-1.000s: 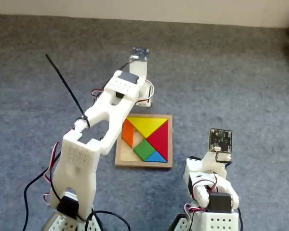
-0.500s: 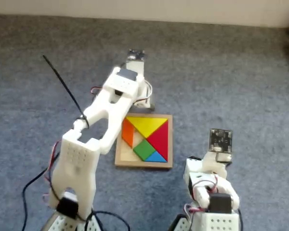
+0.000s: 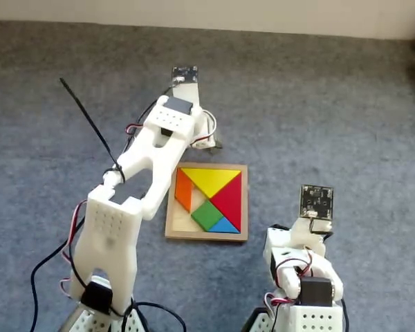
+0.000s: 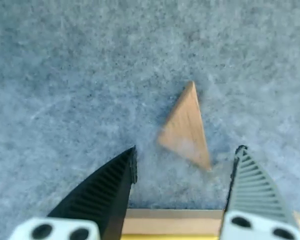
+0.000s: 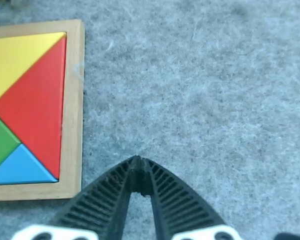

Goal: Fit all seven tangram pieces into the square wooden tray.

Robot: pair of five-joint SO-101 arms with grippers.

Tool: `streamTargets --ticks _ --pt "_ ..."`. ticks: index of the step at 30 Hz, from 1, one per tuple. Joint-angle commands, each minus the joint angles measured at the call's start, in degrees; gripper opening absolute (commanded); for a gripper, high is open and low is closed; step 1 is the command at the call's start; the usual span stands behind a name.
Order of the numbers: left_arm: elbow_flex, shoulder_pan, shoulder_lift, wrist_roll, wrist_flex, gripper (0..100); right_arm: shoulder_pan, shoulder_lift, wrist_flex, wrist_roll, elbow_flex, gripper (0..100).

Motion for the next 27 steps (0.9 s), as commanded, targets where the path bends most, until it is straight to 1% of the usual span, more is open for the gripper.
streamTargets --ticks 1,3,8,11,17,21,22,25,27 --pt "-3.56 -2.24 2.24 0.88 -1.85 30 0.66 -0.75 0.4 -0.53 8.04 0.5" --pt "-5.32 -3.56 3.56 0.88 -1.85 29 0.66 -0.75 0.4 -0.53 8.04 0.5" --pt "-7.52 -4.44 5.32 0.62 -2.02 17 0.66 -0.75 0.4 -0.53 8.04 0.5" --pt "-7.69 -4.35 5.58 0.62 -2.02 12 0.66 -0.75 0.4 -0.53 8.04 0.5" --pt "-7.6 -4.26 5.32 0.53 -1.49 8 0.66 -0.75 0.4 -0.53 8.04 0.5" --pt "-8.04 -4.09 4.35 0.44 3.34 8 0.66 -0.75 0.4 -0.53 8.04 0.5" --pt "-8.04 -4.09 3.65 -0.35 5.01 8 0.66 -0.75 0.4 -0.53 8.04 0.5" --pt "-8.04 -4.09 1.19 -5.8 9.85 8 0.66 -0.75 0.4 -0.53 8.04 0.5" --pt "-7.96 -4.18 -0.48 -7.03 12.57 8 0.66 -0.75 0.4 -0.53 8.04 0.5"
